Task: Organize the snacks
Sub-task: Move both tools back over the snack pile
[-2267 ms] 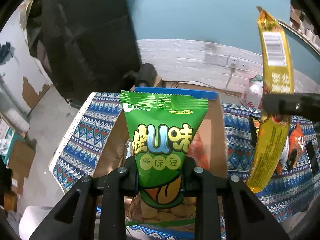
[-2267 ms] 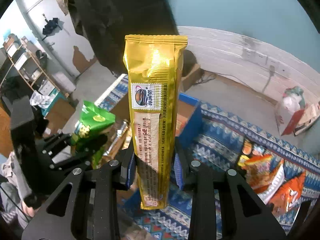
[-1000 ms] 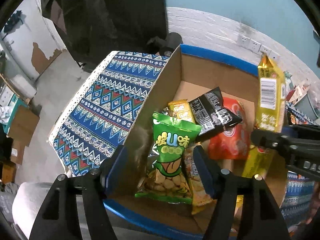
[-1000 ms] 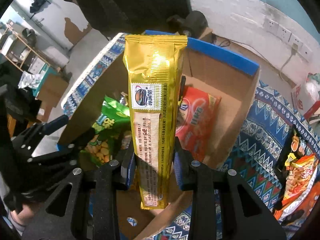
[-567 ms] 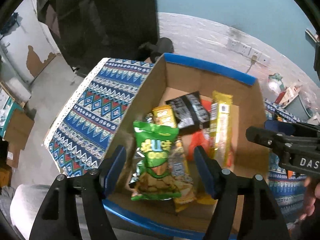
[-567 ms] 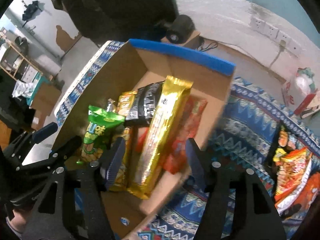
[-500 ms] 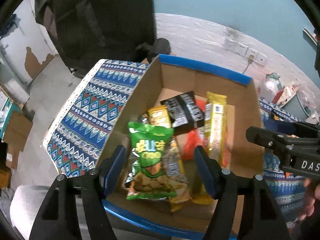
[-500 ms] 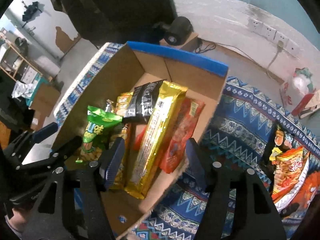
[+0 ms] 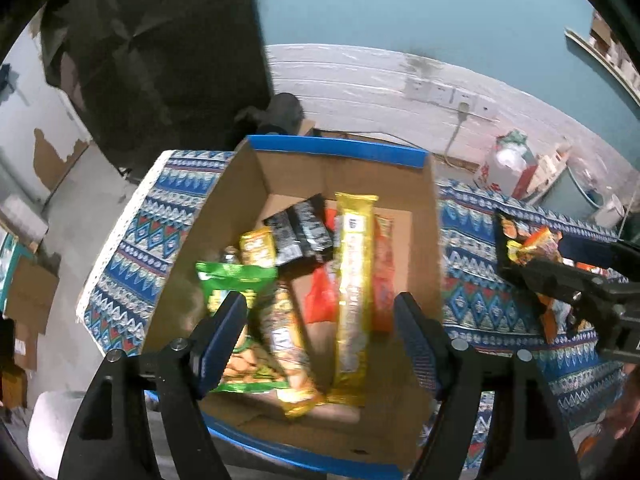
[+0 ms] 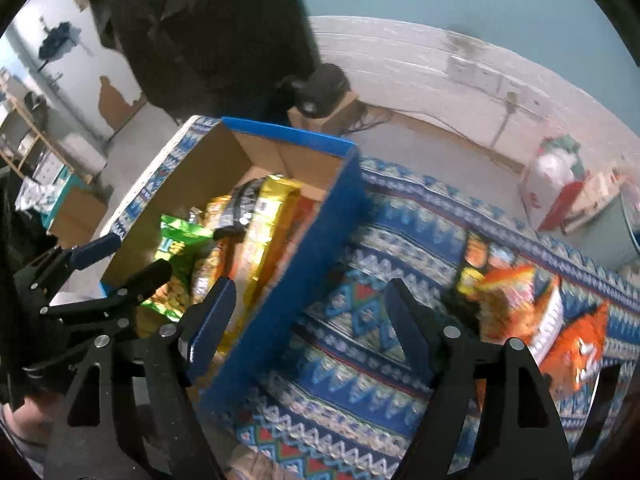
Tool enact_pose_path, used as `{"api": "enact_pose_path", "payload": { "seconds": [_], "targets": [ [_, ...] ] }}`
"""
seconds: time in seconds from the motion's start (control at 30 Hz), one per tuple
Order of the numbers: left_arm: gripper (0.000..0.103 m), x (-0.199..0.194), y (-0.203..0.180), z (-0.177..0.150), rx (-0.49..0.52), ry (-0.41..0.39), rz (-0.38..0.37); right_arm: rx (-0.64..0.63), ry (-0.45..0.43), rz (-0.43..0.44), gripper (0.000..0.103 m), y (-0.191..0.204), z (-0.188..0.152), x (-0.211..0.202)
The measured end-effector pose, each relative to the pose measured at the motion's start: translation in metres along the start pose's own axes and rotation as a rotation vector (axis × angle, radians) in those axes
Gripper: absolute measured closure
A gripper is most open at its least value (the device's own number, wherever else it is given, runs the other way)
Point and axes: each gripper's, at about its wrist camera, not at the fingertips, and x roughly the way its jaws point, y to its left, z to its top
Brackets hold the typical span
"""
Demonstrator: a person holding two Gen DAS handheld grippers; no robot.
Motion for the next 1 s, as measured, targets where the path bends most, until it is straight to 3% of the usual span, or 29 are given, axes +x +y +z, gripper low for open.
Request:
{"api": "enact_pose_path", "payload": {
  "seconds": [0.27, 0.67, 1.0],
  "targets": [
    [0.026, 0.003, -0.055, -0.003, 0.084, 0.035, -0.066, 0.1, -0.011, -0.065, 0.025, -0.061, -0.028, -0.026],
    [0.025, 0.005, -0.13, -0.002, 0.21, 0.048, -0.078, 0.241, -0.025, -0.18, 0.025, -0.156, -0.07, -0.057],
    [0.025, 0.026, -0.179, -0.007, 0.296, 0.098, -0.083, 0.307, 0.008, -0.243, 0.025, -0.206, -0.095, -0.058]
  ]
}}
